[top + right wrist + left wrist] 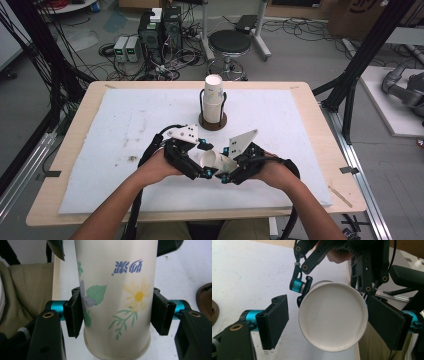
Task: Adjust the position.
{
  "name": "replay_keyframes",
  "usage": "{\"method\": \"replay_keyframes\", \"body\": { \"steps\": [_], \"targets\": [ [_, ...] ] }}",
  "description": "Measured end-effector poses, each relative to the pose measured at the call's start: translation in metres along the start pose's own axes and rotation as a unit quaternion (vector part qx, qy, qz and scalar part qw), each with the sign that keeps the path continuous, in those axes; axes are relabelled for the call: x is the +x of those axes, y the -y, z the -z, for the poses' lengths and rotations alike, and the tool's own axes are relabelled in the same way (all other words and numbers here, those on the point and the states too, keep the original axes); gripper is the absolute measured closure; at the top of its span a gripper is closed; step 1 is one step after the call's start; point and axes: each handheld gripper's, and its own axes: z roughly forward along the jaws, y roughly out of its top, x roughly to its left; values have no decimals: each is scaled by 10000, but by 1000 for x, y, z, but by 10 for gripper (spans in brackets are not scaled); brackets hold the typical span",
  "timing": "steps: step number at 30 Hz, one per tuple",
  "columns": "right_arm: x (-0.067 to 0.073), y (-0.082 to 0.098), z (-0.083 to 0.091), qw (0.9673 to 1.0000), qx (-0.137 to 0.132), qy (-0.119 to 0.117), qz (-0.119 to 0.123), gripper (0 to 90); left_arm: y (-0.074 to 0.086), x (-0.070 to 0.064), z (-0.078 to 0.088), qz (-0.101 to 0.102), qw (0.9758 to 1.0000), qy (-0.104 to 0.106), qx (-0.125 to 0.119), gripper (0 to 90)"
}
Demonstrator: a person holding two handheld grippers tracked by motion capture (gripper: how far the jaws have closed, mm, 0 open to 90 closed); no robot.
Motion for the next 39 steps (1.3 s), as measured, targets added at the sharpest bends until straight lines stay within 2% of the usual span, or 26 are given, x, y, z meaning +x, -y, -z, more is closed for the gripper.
{"method": "replay_keyframes", "body": {
  "steps": [6,9,13,15,16,20,22,24,25,26,30,31,32,33,34,35,36,38,39],
  "targets": [
    [0,-7,-3,9993,348,-35,103,368,1,1,-2,-14,9999,41,147,209],
    [-1,-9,-3,9991,417,-46,110,367,1,1,-2,-24,9998,73,195,224],
    [0,-12,-4,9982,571,-89,145,367,2,0,-2,-137,9995,167,234,334],
    [1,-13,-5,9977,651,-154,128,368,2,0,-3,-146,9993,179,288,352],
    [1,-13,-6,9976,661,-183,133,369,2,-2,-4,-207,9990,170,361,358],
    [2,-12,-7,9970,736,-218,104,370,2,-3,-5,-266,9987,167,402,373],
    [3,-12,-6,9972,717,-162,136,315,2,-3,-4,-296,9988,143,361,375],
    [2,-10,-4,9985,535,-61,101,218,4,-2,-1,-249,9993,100,245,375],
    [1,-9,-2,9990,440,-2,25,201,4,-2,-1,-249,9993,100,245,375],
    [1,-9,-2,9990,440,-2,25,201,5,-1,1,-232,9995,83,195,375],
    [-2,-1,9,9996,-26,69,-262,201,9,1,8,-159,9998,23,-70,376],
    [-3,5,15,9989,-267,98,-371,201,10,2,10,-154,9998,22,-129,376],
    [-3,5,15,9989,-267,98,-371,201,11,2,11,-121,9997,25,-217,376],
    [-2,10,20,9972,-572,101,-467,201,12,2,12,-106,9996,5,-273,375],
    [-2,10,20,9972,-572,101,-467,201,14,2,13,-104,9994,0,-332,375],
    [-2,13,22,9961,-692,105,-542,201,15,2,15,-96,9992,-4,-396,375],
    [-1,19,27,9934,-917,184,-658,200,16,3,16,-78,9990,-23,-445,375],
    [-1,22,29,9923,-994,228,-706,200,18,4,18,-44,9984,-37,-554,375],
    [0,27,32,9890,-1194,338,-800,200,20,4,18,-19,9982,-51,-594,375]
  ]
}}
